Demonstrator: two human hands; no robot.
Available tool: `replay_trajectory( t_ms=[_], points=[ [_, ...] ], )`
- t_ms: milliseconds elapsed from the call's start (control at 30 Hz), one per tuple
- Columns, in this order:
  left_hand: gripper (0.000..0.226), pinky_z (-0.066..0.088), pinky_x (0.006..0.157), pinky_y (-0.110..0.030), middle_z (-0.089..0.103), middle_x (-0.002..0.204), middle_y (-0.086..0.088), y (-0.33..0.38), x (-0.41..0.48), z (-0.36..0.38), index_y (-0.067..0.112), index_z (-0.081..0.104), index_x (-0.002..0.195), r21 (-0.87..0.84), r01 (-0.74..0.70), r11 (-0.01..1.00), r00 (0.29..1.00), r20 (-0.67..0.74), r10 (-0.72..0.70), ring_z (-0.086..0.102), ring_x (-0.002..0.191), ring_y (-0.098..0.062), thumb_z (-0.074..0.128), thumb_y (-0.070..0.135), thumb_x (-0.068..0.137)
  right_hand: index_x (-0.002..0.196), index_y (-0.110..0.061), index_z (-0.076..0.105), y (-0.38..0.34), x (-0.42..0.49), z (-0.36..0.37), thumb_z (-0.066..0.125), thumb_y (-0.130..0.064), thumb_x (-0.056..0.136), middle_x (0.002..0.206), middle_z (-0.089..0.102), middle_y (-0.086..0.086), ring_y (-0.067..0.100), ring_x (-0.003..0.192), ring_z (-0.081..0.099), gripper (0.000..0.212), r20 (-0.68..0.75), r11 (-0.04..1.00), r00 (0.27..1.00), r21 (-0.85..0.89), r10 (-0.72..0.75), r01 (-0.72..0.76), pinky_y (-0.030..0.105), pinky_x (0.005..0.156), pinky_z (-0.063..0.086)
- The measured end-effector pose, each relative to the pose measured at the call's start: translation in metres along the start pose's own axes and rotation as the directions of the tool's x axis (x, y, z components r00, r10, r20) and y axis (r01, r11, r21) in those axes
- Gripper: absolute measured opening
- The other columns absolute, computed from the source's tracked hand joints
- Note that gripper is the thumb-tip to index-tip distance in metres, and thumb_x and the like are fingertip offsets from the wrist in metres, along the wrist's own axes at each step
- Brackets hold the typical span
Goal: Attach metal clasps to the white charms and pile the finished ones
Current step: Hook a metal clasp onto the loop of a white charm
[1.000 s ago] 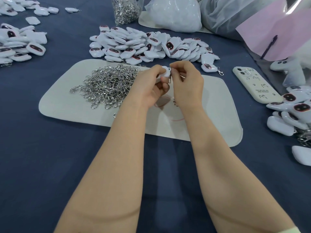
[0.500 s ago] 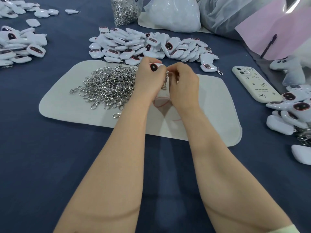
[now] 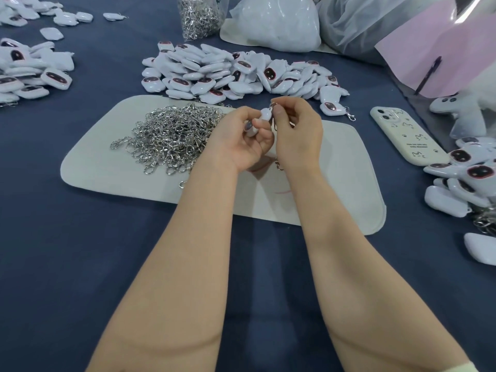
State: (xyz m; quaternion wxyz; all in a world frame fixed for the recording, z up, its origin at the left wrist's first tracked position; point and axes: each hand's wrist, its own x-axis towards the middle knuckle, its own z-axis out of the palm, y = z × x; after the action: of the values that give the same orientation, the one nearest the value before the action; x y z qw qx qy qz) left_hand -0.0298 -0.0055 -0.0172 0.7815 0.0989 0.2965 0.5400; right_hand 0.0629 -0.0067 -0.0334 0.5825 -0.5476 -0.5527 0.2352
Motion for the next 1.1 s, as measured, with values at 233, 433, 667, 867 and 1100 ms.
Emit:
replay_trajectory(
  t_ms=[233,433,667,867,1100],
  points=[
    [0.017,0.033,0.039,-0.014,0.042,0.053,-0.002,-0.004,-0.003,0.007,0.012,0.043,0.074,0.421,-0.212,0.882,0.944,-0.145,0.296,0.038,0.033,-0.007,0.043,0.0,0.087,0.098,-0.005,0.065,0.003,0.0,-0.003,0.05,-0.006,0.093,0.095,0.066,0.005,0.012,0.084,0.052,0.016,0.056,0.961,0.991,-0.242,-0.122,0.132,0.015,0.073,0.034],
    [0.015,0.032,0.061,-0.026,0.051,0.081,0.004,0.005,-0.009,0.012,0.019,0.041,0.098,0.918,-0.377,-0.128,0.706,0.374,0.601,0.049,0.072,-0.016,0.047,0.011,0.088,0.092,-0.001,0.065,0.003,0.0,-0.004,0.046,-0.002,0.089,0.09,0.064,0.012,0.022,0.084,0.053,0.019,0.102,0.91,0.971,-0.339,-0.215,0.237,0.026,0.071,0.035],
    [0.012,0.04,0.046,-0.021,0.05,0.066,0.001,0.0,-0.004,0.014,0.016,0.044,0.087,0.764,-0.381,0.521,0.841,0.052,0.538,0.048,0.046,-0.009,0.043,0.004,0.089,0.097,-0.012,0.059,-0.001,-0.002,-0.001,0.05,-0.006,0.093,0.09,0.06,-0.007,0.009,0.087,0.054,0.011,0.11,0.997,0.994,-0.073,0.005,0.003,0.011,0.075,0.04],
    [0.016,0.034,0.034,-0.013,0.033,0.036,0.003,0.0,-0.001,0.001,0.01,0.039,0.077,0.044,-0.101,0.994,0.991,-0.085,0.105,0.037,0.028,-0.005,0.039,0.002,0.092,0.082,-0.021,0.056,0.0,-0.001,0.002,0.056,-0.01,0.092,0.078,0.059,-0.012,0.003,0.076,0.056,0.014,0.093,0.998,0.994,0.038,0.05,-0.053,0.015,0.073,0.045],
    [0.016,0.033,0.032,-0.013,0.035,0.039,0.001,-0.003,-0.004,0.001,0.013,0.037,0.078,-0.007,-0.009,1.0,0.999,-0.054,0.009,0.036,0.027,-0.007,0.039,0.004,0.092,0.086,-0.018,0.062,-0.001,0.0,0.001,0.056,-0.01,0.091,0.075,0.06,-0.015,0.0,0.07,0.054,0.012,0.018,0.999,1.0,0.034,0.016,-0.017,0.013,0.071,0.045]
  ],
)
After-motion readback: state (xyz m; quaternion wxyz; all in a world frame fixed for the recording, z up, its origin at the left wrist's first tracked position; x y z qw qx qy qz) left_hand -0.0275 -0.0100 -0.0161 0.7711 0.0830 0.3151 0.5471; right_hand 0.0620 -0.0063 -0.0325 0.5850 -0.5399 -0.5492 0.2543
